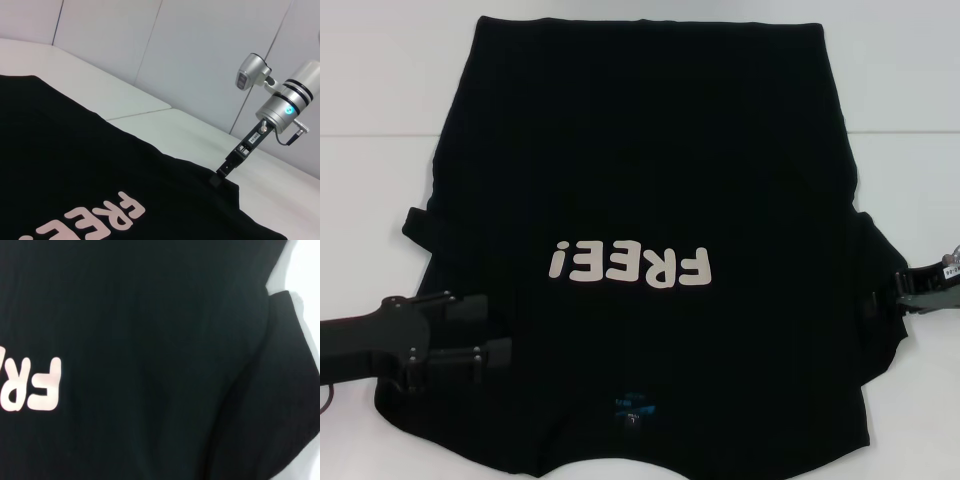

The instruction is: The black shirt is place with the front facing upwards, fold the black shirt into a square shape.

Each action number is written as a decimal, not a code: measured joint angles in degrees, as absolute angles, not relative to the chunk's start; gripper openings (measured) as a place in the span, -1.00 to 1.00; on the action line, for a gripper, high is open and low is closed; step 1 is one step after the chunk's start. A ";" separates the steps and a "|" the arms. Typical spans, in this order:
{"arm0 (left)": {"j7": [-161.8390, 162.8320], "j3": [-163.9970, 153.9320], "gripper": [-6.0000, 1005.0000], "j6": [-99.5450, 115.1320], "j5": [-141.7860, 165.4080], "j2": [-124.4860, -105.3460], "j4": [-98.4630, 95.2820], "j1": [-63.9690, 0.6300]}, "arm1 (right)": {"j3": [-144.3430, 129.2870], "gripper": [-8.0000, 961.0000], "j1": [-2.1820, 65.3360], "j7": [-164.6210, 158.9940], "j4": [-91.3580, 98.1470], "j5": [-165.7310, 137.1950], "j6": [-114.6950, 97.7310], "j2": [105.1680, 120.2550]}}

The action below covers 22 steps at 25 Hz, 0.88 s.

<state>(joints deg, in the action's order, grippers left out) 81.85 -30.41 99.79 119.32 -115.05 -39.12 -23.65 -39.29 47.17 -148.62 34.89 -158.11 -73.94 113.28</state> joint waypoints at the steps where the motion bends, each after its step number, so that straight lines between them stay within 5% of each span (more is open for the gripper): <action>1: 81.86 -30.40 0.65 99.79 119.32 -115.05 -39.12 -23.69 | -39.29 0.16 47.19 -148.62 34.89 -158.11 -73.96 113.27; 11: 81.97 -30.41 0.65 99.36 119.33 -115.04 -39.11 -23.84 | -39.36 -0.95 46.94 -148.57 36.44 -157.96 -74.65 112.97; 17: 82.00 -30.41 0.65 99.30 119.36 -115.04 -39.11 -23.82 | -38.69 -0.96 45.24 -148.22 41.85 -157.43 -77.04 113.05; 22: 82.01 -30.35 0.65 99.28 119.36 -115.04 -38.54 -23.78 | -38.98 -0.96 43.38 -144.86 48.35 -154.73 -80.45 114.81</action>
